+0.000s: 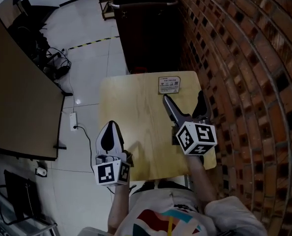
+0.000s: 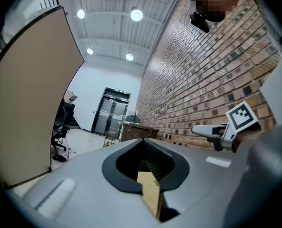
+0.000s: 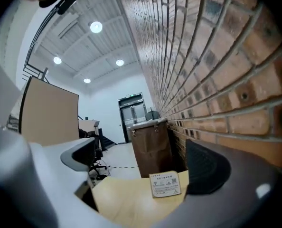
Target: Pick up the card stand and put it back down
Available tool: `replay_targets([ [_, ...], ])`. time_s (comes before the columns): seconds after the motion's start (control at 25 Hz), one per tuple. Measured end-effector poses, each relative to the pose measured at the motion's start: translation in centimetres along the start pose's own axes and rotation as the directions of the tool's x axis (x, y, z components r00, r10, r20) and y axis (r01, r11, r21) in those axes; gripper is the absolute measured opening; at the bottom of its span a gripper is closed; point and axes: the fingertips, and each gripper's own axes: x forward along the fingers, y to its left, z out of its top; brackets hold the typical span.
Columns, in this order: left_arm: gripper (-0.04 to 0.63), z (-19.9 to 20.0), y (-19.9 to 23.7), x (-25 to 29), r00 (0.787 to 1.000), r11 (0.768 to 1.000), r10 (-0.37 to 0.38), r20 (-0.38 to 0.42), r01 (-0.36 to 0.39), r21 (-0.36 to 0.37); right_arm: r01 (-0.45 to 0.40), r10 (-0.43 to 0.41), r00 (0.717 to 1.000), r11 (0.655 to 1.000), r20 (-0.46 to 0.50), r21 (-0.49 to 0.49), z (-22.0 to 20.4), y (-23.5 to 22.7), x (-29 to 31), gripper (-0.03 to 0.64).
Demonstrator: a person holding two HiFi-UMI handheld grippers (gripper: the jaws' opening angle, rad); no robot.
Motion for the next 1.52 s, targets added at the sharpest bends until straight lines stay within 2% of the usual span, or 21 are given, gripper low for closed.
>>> replay_targets([
  [0.2,0.006,2.6,-2.7,-1.0,0.997,0.998,-0.046,0.056,0.043,0.052,-0.015,0.015,1.0,1.0,-0.004,0.022,0.7,0.9,-7.7,0.556],
  [0.32,0.006,4.0,-3.9,-1.9,0.995,0.995,-0.066,0.081,0.059,0.078,-0.014,0.015,1.0,0.999,-0.011,0.04,0.2,1.1,-10.6,0.511],
  [0.44,0.006,4.2,-5.0,-2.4,0.992,0.994,-0.087,0.09,0.081,0.075,-0.017,0.017,1.0,1.0,-0.016,0.0,0.0,1.1,-12.1,0.363],
  [0.48,0.006,4.1,-5.4,-2.5,0.992,0.994,-0.093,0.087,0.087,0.072,-0.025,0.025,1.0,0.999,-0.004,-0.02,0.3,1.1,-12.6,0.257],
  [0.52,0.006,4.0,-5.8,-2.7,0.991,0.993,-0.098,0.085,0.093,0.07,-0.038,0.038,0.999,0.999,0.016,-0.037,0.7,1.2,-13.0,0.097],
  [0.56,0.006,4.1,-6.2,-2.8,0.991,0.993,-0.105,0.086,0.099,0.071,-0.052,0.054,0.998,0.997,0.036,-0.049,1.1,1.2,-13.4,0.002],
  [0.84,0.006,5.2,-8.2,-3.3,0.983,0.986,-0.145,0.114,0.134,0.098,-0.071,0.073,0.995,0.997,0.071,-0.034,1.6,1.2,-13.5,0.0],
  [1.04,0.006,4.5,-8.6,-3.9,0.984,0.985,-0.154,0.091,0.146,0.09,-0.078,0.085,0.995,0.99,0.054,-0.121,1.6,1.7,-13.4,0.0],
  [1.52,0.006,3.7,-8.2,-4.3,0.985,0.986,-0.156,0.07,0.15,0.079,-0.133,0.142,0.987,0.984,0.069,-0.116,1.9,3.1,-13.4,0.0],
])
